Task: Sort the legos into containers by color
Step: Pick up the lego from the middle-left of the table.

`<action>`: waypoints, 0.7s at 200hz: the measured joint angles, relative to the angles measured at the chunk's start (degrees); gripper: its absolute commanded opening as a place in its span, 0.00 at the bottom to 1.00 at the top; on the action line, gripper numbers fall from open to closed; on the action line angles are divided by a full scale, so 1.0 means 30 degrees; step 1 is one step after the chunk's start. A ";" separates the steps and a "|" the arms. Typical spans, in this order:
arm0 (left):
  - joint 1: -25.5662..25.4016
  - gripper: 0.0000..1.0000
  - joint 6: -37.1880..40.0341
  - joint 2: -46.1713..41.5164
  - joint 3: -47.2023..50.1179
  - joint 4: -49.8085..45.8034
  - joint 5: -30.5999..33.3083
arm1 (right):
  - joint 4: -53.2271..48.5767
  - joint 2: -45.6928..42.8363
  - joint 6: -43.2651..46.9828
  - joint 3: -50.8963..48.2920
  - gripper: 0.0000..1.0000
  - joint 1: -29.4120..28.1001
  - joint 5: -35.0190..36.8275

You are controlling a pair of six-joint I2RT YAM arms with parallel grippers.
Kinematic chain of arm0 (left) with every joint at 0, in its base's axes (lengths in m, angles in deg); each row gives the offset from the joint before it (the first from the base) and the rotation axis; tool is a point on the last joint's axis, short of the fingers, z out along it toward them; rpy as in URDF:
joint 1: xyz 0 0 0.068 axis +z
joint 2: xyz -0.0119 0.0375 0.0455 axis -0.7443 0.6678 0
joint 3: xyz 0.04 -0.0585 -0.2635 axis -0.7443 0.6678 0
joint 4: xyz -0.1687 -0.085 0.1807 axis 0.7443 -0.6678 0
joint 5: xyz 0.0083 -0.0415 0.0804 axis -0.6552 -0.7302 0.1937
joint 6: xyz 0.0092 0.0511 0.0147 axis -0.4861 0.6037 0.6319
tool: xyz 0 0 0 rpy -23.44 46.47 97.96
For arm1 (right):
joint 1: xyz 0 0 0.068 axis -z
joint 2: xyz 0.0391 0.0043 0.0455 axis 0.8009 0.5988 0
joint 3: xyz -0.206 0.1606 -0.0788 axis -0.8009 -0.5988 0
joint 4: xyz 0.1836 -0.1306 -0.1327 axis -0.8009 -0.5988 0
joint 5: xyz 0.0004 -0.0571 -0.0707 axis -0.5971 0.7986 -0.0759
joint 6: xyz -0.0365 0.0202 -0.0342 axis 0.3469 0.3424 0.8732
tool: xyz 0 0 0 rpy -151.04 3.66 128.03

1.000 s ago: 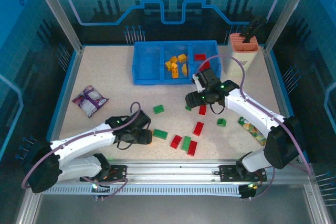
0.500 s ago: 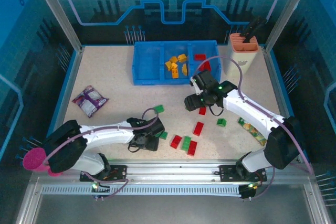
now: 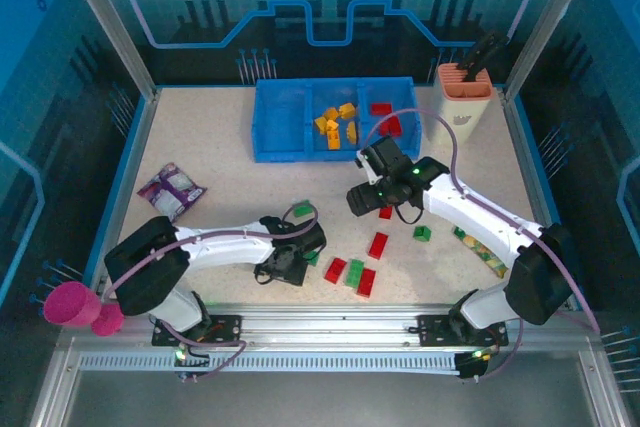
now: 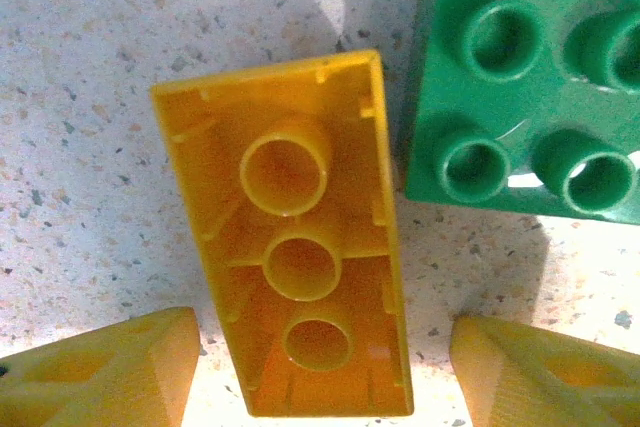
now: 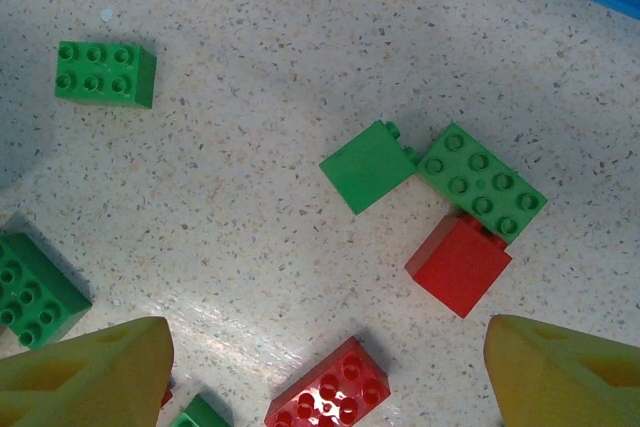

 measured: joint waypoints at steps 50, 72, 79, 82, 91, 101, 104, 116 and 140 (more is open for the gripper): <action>0.0517 0.61 0.0393 0.0007 0.0044 0.0342 -0.0612 | 0.0000 0.0000 -0.0095 -0.0007 0.83 -0.0240 0.0029; 0.0794 0.61 0.0634 0.0015 0.0080 0.0503 -0.0991 | -0.0007 0.0000 -0.0204 -0.0007 0.83 -0.0255 0.0073; 0.0860 0.61 0.0780 0.0015 0.0073 0.0525 -0.1056 | -0.0007 0.0000 -0.0211 -0.0007 0.83 -0.0262 0.0073; 0.0882 0.61 0.0823 0.0022 0.0073 0.0532 -0.1078 | -0.0007 0.0000 -0.0211 -0.0007 0.83 -0.0262 0.0073; 0.0925 0.61 0.0962 0.0036 0.0073 0.0539 -0.1158 | -0.0007 0.0000 -0.0211 -0.0007 0.83 -0.0270 0.0073; 0.1005 0.61 0.1035 0.0051 0.0073 0.0546 -0.1202 | -0.0007 0.0000 -0.0219 -0.0007 0.83 -0.0270 0.0080; 0.1020 0.61 0.1078 0.0051 0.0073 0.0546 -0.1239 | -0.0015 0.0000 -0.0219 -0.0007 0.83 -0.0270 0.0080; 0.1129 0.60 0.1311 0.0095 0.0029 0.0510 -0.1326 | -0.0015 0.0000 -0.0219 -0.0007 0.83 -0.0270 0.0146; 0.1180 0.59 0.1603 0.0372 -0.0262 0.0277 -0.1377 | -0.0015 0.0000 -0.0299 -0.0007 0.84 -0.0306 0.0372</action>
